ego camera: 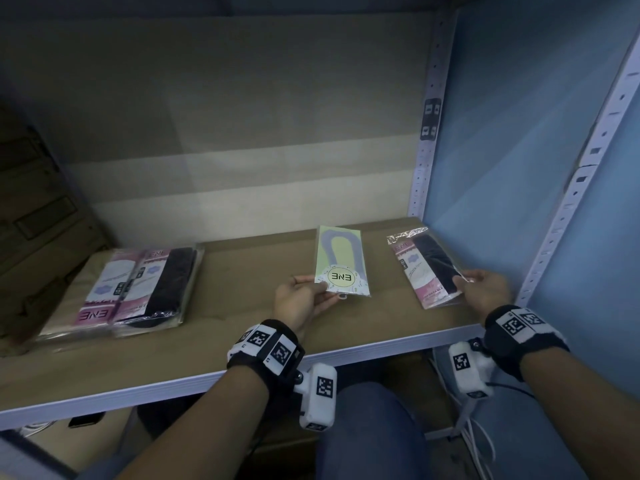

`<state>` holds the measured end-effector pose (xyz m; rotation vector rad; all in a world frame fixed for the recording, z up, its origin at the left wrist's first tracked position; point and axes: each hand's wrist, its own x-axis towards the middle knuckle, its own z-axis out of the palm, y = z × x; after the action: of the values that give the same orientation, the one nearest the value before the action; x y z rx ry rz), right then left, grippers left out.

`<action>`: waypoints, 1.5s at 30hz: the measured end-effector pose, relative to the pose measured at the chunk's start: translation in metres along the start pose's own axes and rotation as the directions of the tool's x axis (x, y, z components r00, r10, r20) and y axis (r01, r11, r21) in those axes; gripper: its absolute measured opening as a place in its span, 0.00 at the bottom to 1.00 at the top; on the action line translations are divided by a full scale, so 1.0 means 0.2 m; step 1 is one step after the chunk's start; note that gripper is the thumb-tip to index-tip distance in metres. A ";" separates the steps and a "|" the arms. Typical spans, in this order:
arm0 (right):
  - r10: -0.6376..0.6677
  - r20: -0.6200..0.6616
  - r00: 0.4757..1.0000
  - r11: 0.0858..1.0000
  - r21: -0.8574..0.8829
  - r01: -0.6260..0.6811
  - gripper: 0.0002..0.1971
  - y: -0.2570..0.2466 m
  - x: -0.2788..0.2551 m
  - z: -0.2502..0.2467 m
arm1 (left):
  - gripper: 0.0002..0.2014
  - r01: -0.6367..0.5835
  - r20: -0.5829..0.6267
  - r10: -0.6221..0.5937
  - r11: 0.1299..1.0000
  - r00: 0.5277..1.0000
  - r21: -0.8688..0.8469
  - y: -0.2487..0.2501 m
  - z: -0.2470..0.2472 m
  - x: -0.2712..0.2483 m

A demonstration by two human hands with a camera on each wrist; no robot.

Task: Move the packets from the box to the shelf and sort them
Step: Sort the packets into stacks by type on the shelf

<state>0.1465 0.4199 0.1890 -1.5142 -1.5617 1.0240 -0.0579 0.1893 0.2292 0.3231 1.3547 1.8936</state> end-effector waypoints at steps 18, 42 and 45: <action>-0.321 0.262 0.910 0.725 -0.550 0.414 0.13 0.02 -0.15 0.06 | 0.09 0.008 -0.013 -0.008 0.999 1.000 0.033 -0.04 -0.01 0.00; -0.192 0.343 0.919 0.980 0.014 0.199 0.14 -0.24 -0.45 0.15 | 0.09 0.015 0.024 -0.014 0.998 1.000 -0.064 -0.07 0.06 -0.06; -0.118 0.471 0.874 0.980 0.198 0.025 0.10 -0.28 -0.55 0.20 | 0.10 0.011 0.036 -0.008 0.997 0.999 -0.082 -0.08 0.08 -0.07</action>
<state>0.0928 0.3075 0.2260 -1.1104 -1.7761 1.5431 -0.0315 0.1925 0.2250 0.3075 1.2493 1.9209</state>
